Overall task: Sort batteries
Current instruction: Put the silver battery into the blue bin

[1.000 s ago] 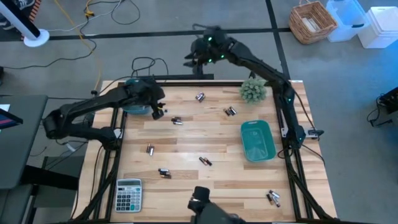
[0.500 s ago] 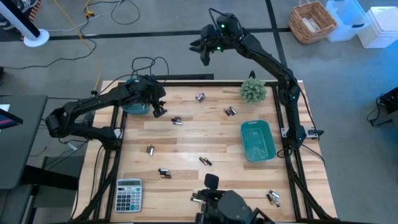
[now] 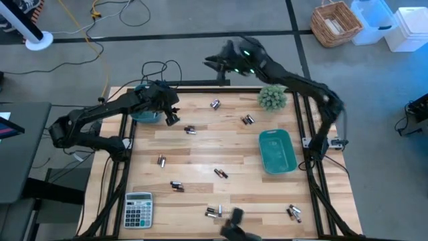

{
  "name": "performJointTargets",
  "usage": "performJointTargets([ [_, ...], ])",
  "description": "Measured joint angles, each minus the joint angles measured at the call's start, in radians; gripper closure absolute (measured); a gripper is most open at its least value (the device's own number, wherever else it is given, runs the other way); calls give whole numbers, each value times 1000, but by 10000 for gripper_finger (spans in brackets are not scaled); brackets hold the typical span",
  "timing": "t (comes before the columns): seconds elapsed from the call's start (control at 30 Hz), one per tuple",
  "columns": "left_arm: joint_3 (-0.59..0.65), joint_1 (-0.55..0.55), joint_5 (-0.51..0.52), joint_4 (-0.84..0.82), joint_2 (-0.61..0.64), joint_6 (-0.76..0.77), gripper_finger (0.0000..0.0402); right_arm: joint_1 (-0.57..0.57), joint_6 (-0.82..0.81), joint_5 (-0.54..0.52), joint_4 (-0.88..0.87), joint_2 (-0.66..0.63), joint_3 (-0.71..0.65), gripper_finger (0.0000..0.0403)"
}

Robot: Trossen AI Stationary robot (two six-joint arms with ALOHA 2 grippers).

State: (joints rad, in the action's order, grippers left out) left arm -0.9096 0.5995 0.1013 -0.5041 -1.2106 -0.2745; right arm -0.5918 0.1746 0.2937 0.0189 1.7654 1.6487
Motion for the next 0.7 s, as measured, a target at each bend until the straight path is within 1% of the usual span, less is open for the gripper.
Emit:
performJointTargets([
  [0.03, 0, 0, 0, 0, 0, 0, 233, 5, -7, -25, 84, -52, -92, 310],
  [0.1, 0, 0, -3, 0, 0, 1, 233, 14, -10, -88, 199, -147, -255, 313],
  [0.2, -1, -1, -24, -2, -10, -7, 233, 24, -19, -159, 263, -264, -447, 314],
  [0.37, -1, -4, -26, -31, -81, -47, 233, 25, -82, -170, 285, -427, -690, 314],
  [0.4, -1, -3, -26, -31, -106, -52, 233, 25, -92, -189, 303, -456, -741, 314],
  [0.5, -1, -2, -23, -28, -190, -67, 233, 35, -107, -252, 438, -547, -902, 314],
  [0.57, -1, 0, -6, -27, -248, -70, 233, 34, -131, -268, 537, -610, -996, 314],
  [0.63, -1, 7, 9, -28, -291, -74, 233, 34, -162, -269, 580, -663, -1073, 314],
  [0.7, -1, 17, 12, -22, -318, -94, 233, 34, -192, -272, 582, -699, -1134, 314],
])
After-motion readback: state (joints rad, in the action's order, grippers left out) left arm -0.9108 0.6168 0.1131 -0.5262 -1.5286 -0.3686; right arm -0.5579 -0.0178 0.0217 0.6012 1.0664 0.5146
